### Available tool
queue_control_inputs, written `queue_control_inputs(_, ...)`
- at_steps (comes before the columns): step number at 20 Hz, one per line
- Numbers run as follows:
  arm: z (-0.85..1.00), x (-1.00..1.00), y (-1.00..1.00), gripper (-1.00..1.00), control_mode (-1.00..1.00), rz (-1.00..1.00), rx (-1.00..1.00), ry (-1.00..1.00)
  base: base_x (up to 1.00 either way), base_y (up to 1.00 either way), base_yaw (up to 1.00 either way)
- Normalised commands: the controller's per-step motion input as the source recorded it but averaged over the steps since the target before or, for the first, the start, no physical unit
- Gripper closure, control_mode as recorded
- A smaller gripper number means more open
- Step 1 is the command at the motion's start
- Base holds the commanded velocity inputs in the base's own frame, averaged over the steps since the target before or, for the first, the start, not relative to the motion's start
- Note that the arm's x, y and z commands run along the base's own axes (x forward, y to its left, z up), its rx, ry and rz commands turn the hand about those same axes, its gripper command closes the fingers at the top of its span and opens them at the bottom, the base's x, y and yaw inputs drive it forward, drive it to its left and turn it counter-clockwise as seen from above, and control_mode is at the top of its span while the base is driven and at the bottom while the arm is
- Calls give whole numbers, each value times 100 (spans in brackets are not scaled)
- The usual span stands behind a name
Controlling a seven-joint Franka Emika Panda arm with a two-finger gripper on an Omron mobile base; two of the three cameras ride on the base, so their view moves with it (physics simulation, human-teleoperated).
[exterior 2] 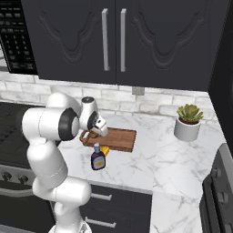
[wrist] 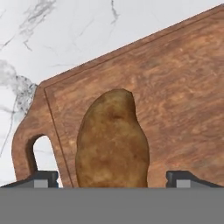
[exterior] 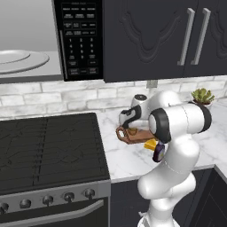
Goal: Retrieve the reheated potato from the microwave, then place the potato, cheese, and condiment on the cutting board.
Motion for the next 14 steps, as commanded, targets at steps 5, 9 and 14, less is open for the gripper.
queue_control_inputs(5,40,-16,1,-100,-100,-1,1,0,0,0,0)
queue_control_inputs(9,43,-26,0,-100,-100,-1,0,0,0,0,0)
queue_control_inputs(14,22,-49,-1,-100,-100,0,0,0,0,0,0)
